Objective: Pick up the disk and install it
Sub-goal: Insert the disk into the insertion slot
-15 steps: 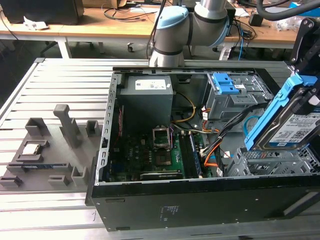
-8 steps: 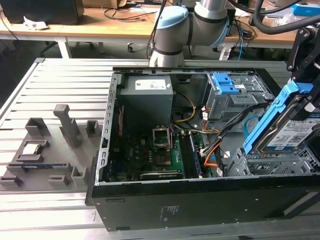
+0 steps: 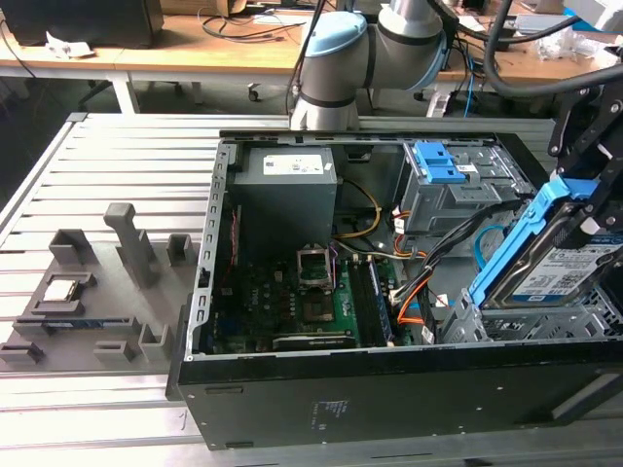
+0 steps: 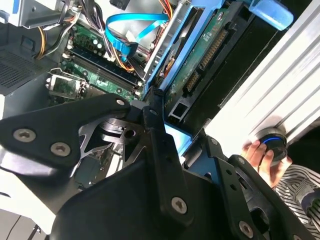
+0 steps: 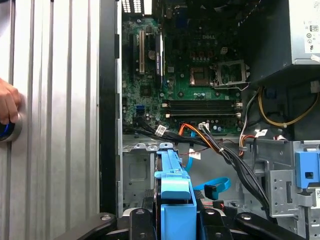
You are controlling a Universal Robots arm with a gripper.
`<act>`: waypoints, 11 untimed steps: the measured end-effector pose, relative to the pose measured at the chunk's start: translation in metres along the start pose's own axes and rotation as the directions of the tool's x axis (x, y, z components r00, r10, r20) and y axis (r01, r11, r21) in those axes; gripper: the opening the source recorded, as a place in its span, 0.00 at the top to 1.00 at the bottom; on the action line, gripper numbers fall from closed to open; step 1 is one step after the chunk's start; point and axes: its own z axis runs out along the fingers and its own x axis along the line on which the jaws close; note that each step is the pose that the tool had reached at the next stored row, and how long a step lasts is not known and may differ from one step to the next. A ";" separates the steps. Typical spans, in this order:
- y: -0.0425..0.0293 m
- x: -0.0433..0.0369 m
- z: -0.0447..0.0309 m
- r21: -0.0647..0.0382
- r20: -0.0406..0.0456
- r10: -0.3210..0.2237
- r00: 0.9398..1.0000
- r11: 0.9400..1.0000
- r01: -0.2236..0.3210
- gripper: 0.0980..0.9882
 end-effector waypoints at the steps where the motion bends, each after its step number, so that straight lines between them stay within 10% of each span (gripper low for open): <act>1: -0.0001 0.0000 0.0019 0.000 0.000 0.000 1.000 1.000 0.000 0.70; 11: -0.0023 0.0008 0.0329 0.000 0.000 0.000 1.000 1.000 0.000 0.70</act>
